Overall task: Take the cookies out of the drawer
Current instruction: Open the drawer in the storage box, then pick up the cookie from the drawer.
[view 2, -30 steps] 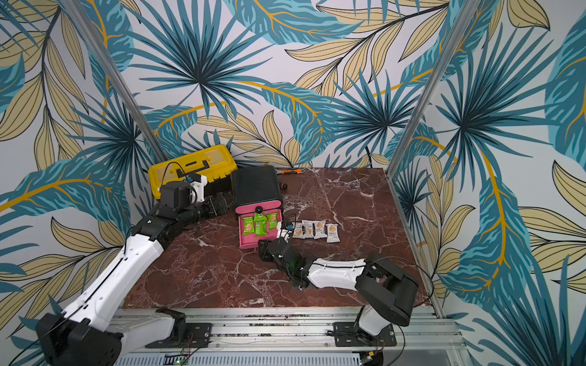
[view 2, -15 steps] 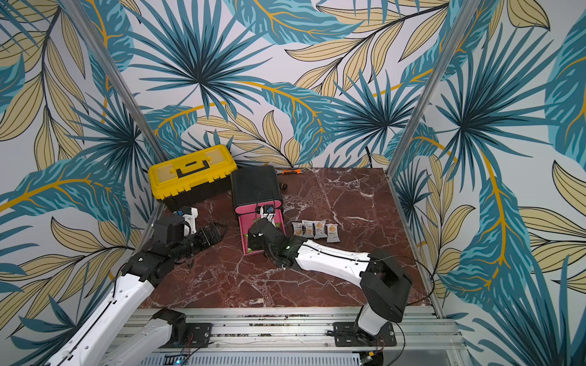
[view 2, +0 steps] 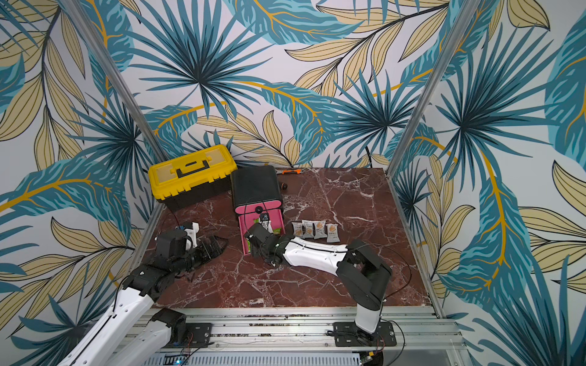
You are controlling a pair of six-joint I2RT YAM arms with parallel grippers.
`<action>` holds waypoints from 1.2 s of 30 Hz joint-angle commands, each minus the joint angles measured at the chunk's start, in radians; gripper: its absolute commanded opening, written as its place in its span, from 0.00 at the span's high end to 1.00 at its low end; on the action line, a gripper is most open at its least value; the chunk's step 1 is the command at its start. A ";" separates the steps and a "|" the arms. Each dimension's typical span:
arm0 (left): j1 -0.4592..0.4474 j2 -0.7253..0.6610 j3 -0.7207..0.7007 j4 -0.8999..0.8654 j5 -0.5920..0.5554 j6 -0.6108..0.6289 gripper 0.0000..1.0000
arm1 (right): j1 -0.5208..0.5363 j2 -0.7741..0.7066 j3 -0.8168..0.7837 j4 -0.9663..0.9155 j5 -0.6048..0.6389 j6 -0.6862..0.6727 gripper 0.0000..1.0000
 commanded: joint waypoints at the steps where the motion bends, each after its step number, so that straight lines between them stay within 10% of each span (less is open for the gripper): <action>1: -0.010 -0.013 -0.026 -0.001 0.005 -0.013 0.00 | -0.006 0.036 0.025 -0.053 0.011 -0.024 0.30; 18: -0.047 0.016 0.006 -0.011 -0.021 -0.009 0.00 | -0.038 0.139 0.096 -0.046 0.047 -0.037 0.44; 36: -0.276 0.077 0.147 -0.031 -0.226 -0.039 0.00 | -0.037 -0.146 -0.047 -0.056 -0.009 -0.023 0.62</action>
